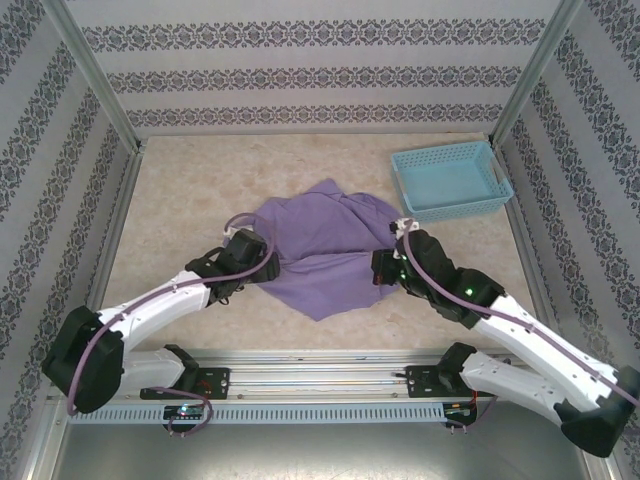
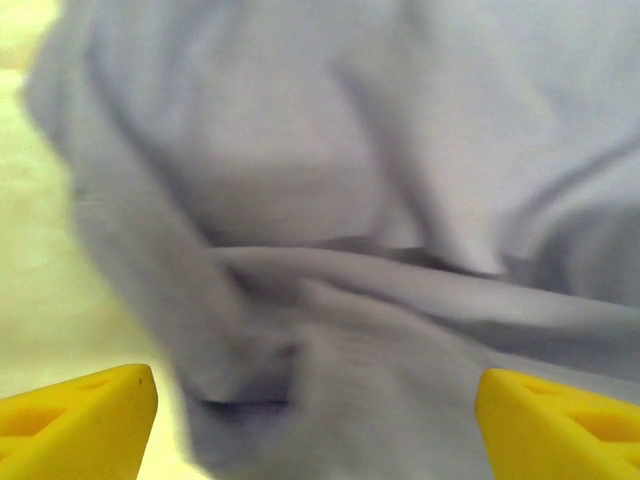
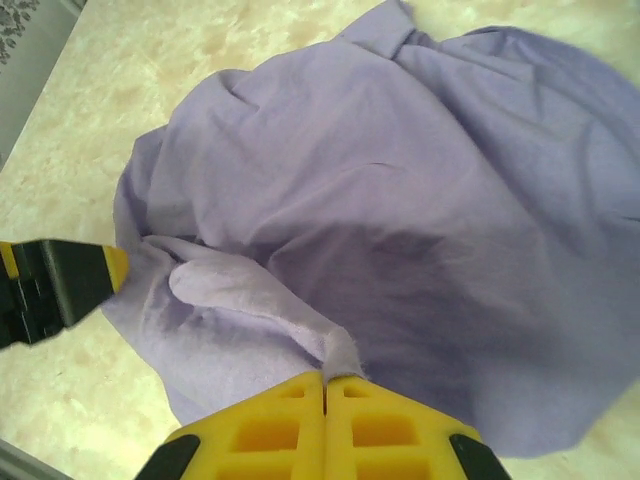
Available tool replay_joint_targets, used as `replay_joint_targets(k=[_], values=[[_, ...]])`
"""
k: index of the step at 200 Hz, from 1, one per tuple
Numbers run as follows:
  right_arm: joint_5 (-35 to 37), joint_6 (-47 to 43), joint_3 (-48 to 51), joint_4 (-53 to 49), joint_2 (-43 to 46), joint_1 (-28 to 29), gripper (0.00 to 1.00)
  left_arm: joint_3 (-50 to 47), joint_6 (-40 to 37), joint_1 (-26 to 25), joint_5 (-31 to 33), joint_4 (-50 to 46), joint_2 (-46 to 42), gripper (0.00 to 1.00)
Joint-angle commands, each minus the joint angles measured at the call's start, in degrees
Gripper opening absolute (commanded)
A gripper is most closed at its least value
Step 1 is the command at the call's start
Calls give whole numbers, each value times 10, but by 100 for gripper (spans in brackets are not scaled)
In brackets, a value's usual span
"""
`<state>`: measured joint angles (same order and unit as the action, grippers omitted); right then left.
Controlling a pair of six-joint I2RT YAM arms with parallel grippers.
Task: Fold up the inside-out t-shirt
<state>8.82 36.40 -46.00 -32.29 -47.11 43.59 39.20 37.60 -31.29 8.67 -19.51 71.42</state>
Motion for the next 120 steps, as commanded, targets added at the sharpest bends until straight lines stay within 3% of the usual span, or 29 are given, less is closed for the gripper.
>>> replay_joint_targets(k=[1,31,58,72,87,96,120], values=[[36,-18,40,-52,28,-6,0,28,-14,56,2,-58,45,86],[61,1,84,-81,69,-10,0,83,-46,131,-73,-46,148,84],[89,1,103,-120,86,-14,0,131,-58,142,-94,-21,216,84],[84,-1,108,-119,90,-14,0,153,-61,142,-113,-11,257,78],[83,-2,106,-109,92,-16,0,172,-58,143,-133,-8,295,62],[85,-4,98,-104,88,-20,0,178,-53,143,-136,-8,305,47],[83,-27,57,-84,64,-33,0,202,-51,143,-107,-41,271,12]])
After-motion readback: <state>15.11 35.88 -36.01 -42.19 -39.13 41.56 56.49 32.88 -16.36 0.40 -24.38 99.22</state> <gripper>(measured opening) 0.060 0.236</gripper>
